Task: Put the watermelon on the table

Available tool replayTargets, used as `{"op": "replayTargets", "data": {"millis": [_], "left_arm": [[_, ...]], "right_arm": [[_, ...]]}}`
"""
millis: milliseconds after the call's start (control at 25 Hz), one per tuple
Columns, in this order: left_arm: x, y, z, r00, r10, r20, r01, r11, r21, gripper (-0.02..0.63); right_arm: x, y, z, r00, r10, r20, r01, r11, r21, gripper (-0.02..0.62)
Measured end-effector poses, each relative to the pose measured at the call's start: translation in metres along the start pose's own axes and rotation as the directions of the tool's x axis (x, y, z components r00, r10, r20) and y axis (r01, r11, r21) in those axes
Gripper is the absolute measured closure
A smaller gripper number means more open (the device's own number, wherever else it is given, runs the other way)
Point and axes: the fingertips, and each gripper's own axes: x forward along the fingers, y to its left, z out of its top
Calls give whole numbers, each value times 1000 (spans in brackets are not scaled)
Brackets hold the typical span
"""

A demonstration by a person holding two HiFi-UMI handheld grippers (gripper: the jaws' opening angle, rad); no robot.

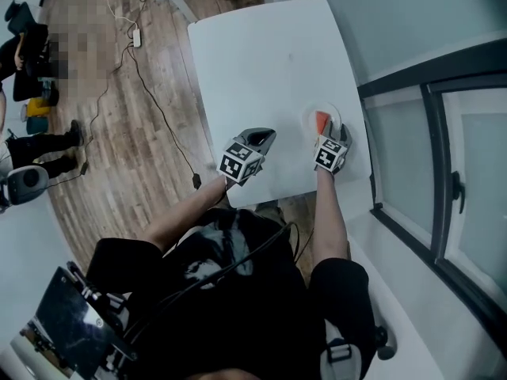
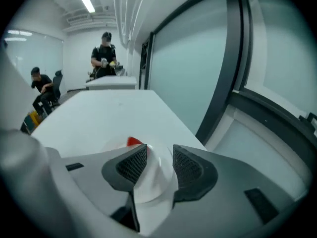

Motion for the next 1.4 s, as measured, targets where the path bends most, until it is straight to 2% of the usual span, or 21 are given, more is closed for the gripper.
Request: {"op": "replayTargets", "data": {"millis": [160, 240, 400, 520, 640, 840, 1080, 1400], "left_arm": [[-14, -5, 9, 999, 16, 31, -17, 999, 41, 601], [-26, -15, 16, 998, 22, 62, -27, 996, 89, 600], [-57, -36, 33, 989, 39, 141, -60, 988, 145, 601], [-71, -64, 43, 984, 9, 180, -52, 971, 232, 601], [-71, -79, 42, 984, -32, 175, -19, 959, 282, 600], [-64, -87, 25, 991, -70, 118, 33, 958, 286, 600], [-62, -82, 27, 992, -60, 110, 27, 959, 283, 600], [-59, -82, 22, 994, -64, 86, 36, 955, 294, 600]], "right_arm": [[-84, 30, 31, 978, 113, 177, -121, 992, 38, 430], [-134, 39, 39, 960, 148, 238, -163, 986, 44, 466], [-225, 38, 43, 937, 129, 325, -158, 985, 65, 551], [-268, 28, 40, 925, 115, 363, -159, 983, 93, 583], [-279, 22, 40, 920, 85, 382, -143, 982, 126, 584], [-274, 23, 36, 919, 80, 386, -154, 975, 163, 584], [-270, 33, 41, 913, 120, 390, -186, 973, 137, 584], [-265, 36, 38, 915, 136, 380, -205, 967, 150, 584]]}}
